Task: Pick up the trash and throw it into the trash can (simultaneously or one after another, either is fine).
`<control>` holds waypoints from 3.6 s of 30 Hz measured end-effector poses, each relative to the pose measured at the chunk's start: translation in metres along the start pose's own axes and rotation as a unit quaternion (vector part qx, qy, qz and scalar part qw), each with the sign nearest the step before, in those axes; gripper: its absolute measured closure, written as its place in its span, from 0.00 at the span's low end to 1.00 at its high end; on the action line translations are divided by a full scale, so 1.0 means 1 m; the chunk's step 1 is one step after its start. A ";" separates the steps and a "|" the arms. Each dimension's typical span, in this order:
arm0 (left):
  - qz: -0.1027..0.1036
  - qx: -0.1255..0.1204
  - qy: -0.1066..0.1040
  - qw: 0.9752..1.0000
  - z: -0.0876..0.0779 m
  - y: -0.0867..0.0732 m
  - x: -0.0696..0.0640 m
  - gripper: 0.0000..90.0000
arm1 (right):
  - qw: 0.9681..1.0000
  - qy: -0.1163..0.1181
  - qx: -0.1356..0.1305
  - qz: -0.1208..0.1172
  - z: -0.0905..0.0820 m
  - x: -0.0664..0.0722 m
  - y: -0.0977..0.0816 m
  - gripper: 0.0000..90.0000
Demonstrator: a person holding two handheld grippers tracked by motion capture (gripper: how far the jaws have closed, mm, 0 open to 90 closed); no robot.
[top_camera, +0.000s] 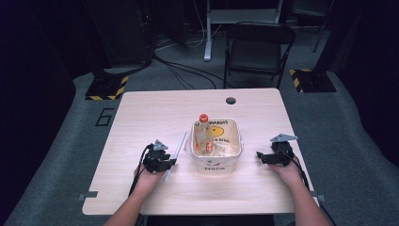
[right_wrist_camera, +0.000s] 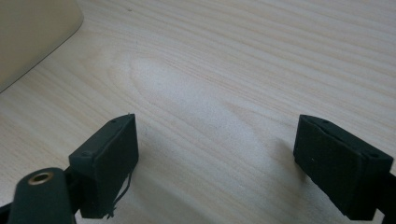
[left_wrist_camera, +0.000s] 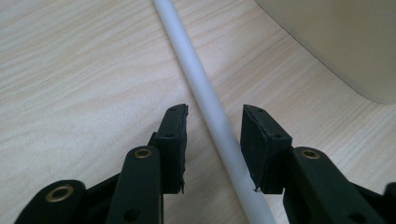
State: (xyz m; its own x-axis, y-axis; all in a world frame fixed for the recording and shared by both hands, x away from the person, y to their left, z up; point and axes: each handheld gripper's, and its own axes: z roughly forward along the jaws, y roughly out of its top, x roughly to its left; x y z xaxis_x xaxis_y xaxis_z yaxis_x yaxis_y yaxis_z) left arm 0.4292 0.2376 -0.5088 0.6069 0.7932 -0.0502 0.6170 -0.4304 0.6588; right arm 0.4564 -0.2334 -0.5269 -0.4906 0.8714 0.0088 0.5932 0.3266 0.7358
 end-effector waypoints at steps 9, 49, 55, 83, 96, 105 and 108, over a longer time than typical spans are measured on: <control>0.012 0.004 0.010 1.000 0.007 0.005 -0.005 0.81 | 1.000 0.000 0.000 0.000 0.000 0.000 0.000 0.15; 0.002 -0.035 0.009 0.999 -0.077 0.011 0.026 0.88 | 1.000 0.001 0.000 -0.001 0.000 0.000 0.000 0.15; 0.007 -0.042 -0.004 0.999 -0.089 0.014 0.023 0.88 | 1.000 0.001 0.000 -0.001 0.000 0.000 0.000 0.15; 0.078 -0.049 -0.052 0.994 -0.137 0.034 -0.004 0.88 | 1.000 0.000 0.000 -0.001 0.000 0.000 0.000 0.15; 0.099 -0.047 -0.074 0.991 -0.146 0.037 -0.012 0.88 | 1.000 0.000 0.000 -0.001 0.000 0.000 0.000 0.15; 0.101 -0.048 -0.083 0.990 -0.145 0.037 -0.017 0.88 | 1.000 0.000 0.000 -0.001 0.000 0.000 0.000 0.15; 0.105 -0.045 -0.086 0.990 -0.145 0.039 -0.018 0.88 | 1.000 0.000 0.000 -0.001 0.000 0.000 0.000 0.15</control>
State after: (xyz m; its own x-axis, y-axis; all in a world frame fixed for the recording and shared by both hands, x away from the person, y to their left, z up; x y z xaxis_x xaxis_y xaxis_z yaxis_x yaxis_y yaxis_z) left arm 0.3690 0.2692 -0.3734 0.7979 0.6022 -0.0277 0.4262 -0.5310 0.7324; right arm 0.4561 -0.2332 -0.5270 -0.4916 0.8708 0.0084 0.5925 0.3274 0.7361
